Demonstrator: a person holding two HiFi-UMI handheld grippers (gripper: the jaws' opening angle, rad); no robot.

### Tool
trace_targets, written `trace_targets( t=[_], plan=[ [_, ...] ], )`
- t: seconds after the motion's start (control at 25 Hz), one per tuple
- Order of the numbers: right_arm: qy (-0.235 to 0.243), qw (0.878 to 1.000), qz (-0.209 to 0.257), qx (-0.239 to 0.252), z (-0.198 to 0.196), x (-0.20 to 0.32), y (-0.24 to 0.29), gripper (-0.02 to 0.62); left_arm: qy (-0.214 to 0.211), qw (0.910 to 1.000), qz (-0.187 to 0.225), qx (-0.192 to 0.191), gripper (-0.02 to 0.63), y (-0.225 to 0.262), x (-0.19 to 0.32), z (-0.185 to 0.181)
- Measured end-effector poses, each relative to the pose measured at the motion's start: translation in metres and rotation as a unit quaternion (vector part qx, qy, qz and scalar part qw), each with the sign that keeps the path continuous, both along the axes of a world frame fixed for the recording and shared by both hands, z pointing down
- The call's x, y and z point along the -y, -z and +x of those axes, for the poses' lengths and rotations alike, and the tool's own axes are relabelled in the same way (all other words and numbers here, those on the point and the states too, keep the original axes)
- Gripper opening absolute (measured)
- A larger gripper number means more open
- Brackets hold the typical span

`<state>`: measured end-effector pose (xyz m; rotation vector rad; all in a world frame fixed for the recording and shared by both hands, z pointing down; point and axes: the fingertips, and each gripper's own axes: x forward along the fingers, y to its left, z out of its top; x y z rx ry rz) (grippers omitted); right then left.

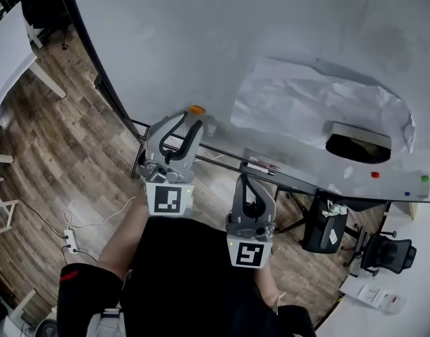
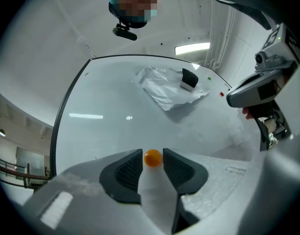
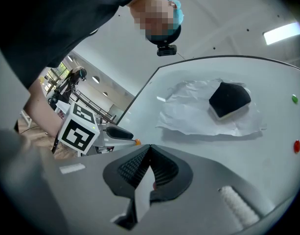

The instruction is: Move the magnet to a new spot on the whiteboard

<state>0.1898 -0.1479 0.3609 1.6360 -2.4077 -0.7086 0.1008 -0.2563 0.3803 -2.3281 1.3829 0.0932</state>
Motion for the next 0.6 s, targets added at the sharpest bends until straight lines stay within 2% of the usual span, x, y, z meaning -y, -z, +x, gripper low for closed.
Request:
trace_targets(
  t=[0.2,0.6],
  plan=[
    [0.006,1.000,-0.001,-0.002,0.007,0.001,-0.001,0.002,0.010,0.9998,-0.014,-0.005,0.170,-0.003,0.008,0.003],
    [0.003,1.000,0.004,-0.001,0.023,0.001,0.002,0.002,0.023,0.9996,-0.006,-0.017,0.170,0.002,0.014,0.006]
  ],
)
